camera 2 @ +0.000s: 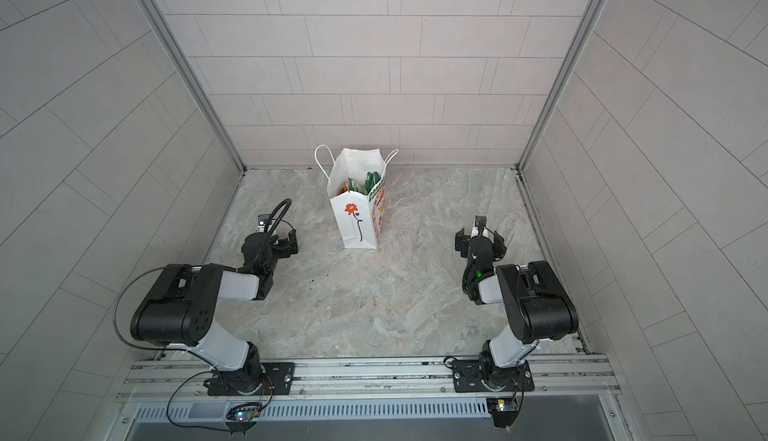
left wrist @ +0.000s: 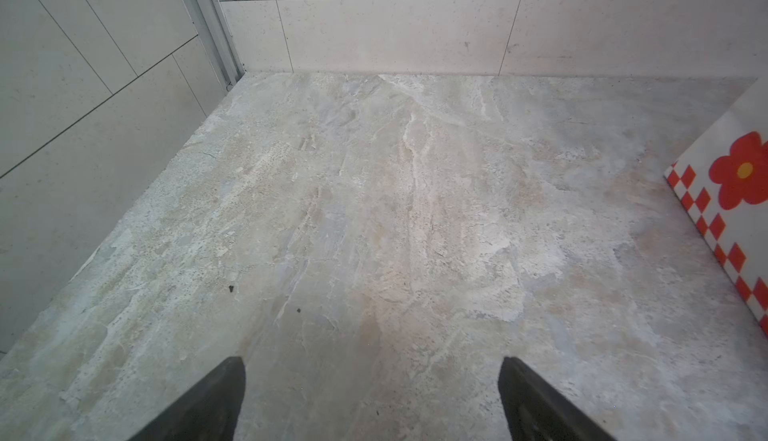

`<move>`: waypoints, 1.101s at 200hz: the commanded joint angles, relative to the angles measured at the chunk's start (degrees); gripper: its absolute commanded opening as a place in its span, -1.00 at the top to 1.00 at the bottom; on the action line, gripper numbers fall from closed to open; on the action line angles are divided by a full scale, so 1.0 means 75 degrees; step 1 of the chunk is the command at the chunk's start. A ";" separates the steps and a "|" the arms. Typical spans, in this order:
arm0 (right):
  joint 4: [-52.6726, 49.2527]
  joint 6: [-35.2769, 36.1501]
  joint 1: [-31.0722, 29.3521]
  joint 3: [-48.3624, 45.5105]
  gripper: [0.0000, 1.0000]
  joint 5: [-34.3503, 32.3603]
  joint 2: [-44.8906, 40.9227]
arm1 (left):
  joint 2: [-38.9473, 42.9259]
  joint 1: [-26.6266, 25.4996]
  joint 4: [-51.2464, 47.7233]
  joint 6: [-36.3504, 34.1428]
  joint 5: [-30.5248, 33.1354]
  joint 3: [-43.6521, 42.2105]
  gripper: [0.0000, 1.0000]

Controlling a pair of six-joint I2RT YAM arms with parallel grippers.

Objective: Take the snacks out of the paper bag

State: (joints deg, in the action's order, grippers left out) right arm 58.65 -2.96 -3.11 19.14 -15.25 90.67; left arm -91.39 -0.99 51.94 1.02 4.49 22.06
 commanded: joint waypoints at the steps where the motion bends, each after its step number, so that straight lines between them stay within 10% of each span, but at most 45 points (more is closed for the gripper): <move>1: -0.0044 0.0115 -0.0042 0.0050 -0.99 -0.0054 -0.0019 | 0.0080 0.0017 0.0069 -0.0071 -0.0008 0.0095 -1.00; 166: -0.0041 0.0108 -0.0041 0.0050 -0.98 -0.0075 -0.0026 | 0.0086 0.0035 0.0070 -0.0002 0.0154 0.0088 -1.00; 220: -0.2436 -0.0030 -0.0055 0.0553 -0.99 -0.0425 -0.1909 | 0.1860 -0.0014 -0.2223 0.0760 0.2164 0.0491 -1.00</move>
State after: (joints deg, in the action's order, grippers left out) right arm 49.84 -3.03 -3.29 19.97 -16.12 83.26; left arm -85.19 -0.99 46.85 3.25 12.25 22.20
